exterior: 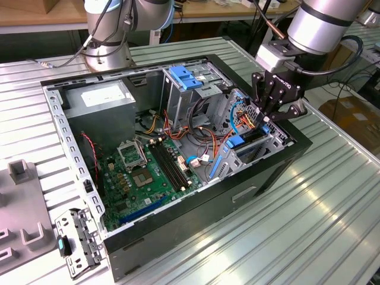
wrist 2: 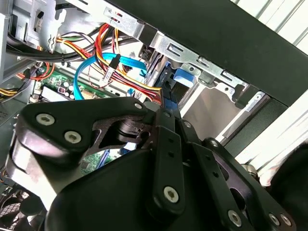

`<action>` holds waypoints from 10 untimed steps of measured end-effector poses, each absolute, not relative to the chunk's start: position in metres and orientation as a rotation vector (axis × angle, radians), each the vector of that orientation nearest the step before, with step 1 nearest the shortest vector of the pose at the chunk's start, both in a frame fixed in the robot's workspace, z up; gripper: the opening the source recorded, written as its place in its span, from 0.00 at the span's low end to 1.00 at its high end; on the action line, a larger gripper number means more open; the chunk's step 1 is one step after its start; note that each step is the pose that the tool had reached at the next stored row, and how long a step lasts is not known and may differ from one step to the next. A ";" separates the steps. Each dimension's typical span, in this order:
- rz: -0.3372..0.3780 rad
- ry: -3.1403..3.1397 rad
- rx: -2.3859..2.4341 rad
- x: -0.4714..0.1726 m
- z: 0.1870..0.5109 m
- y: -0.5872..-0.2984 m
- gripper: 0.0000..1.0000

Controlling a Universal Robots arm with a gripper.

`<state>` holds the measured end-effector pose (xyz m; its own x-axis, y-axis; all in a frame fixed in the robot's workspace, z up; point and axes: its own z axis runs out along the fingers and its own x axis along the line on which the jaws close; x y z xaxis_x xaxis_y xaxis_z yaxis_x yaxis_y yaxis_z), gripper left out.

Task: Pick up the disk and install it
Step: 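Insert the first disk wire, then insert the second disk wire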

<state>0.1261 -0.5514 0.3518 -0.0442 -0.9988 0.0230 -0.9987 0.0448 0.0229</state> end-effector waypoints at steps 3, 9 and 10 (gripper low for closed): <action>-0.001 -2.247 2.149 0.126 0.352 -0.551 0.11; -0.001 -2.246 2.150 0.126 0.352 -0.551 0.11; -0.001 -2.246 2.150 0.126 0.352 -0.551 0.11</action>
<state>0.1261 -0.5514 0.3518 -0.0435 -0.9988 0.0230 -0.9988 0.0440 0.0229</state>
